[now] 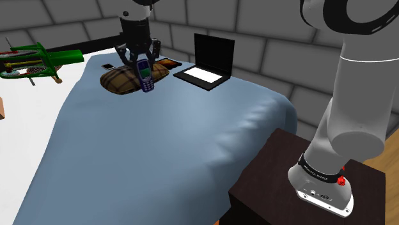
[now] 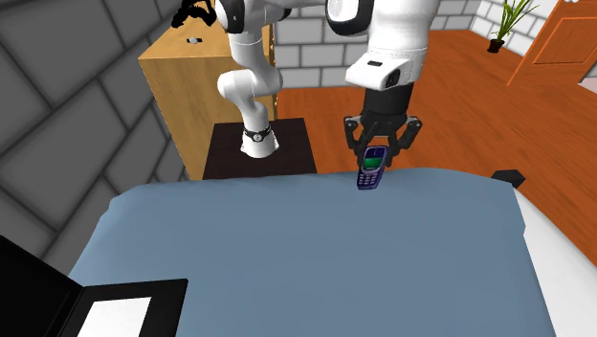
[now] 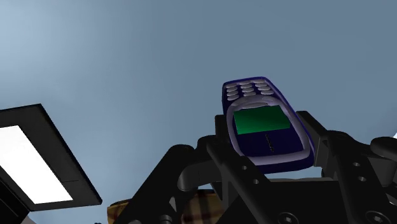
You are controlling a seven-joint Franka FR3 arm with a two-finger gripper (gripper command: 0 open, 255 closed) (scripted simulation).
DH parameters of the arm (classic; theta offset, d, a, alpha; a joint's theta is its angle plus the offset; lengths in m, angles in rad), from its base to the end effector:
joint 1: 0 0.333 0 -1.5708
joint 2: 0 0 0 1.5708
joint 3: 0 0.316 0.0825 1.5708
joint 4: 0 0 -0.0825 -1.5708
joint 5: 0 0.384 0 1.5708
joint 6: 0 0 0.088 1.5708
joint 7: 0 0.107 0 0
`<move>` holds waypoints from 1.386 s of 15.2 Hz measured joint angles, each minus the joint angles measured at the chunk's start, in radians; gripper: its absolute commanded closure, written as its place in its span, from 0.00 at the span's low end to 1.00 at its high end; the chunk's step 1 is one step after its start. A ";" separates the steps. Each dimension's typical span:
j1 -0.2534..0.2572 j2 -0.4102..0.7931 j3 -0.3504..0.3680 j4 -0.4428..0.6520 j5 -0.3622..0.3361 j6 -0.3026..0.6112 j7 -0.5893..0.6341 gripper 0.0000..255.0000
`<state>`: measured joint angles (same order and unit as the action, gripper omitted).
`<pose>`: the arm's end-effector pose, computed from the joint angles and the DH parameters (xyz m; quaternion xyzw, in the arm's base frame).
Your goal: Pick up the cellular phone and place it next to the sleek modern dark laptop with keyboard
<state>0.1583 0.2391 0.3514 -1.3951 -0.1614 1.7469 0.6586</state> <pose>0.5780 0.2756 0.5902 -0.9946 0.0723 -0.0747 0.0018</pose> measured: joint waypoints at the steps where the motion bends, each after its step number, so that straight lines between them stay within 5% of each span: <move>1: 0.003 0.012 0.000 0.028 -0.004 -0.017 0.000 1.00; 18: 0.071 0.145 0.003 0.467 -0.056 -0.327 -0.009 1.00; 21: 0.020 0.103 -0.005 0.413 -0.032 -0.311 -0.054 1.00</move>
<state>0.1779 0.3419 0.3461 -0.9822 -0.1932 1.4363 0.6050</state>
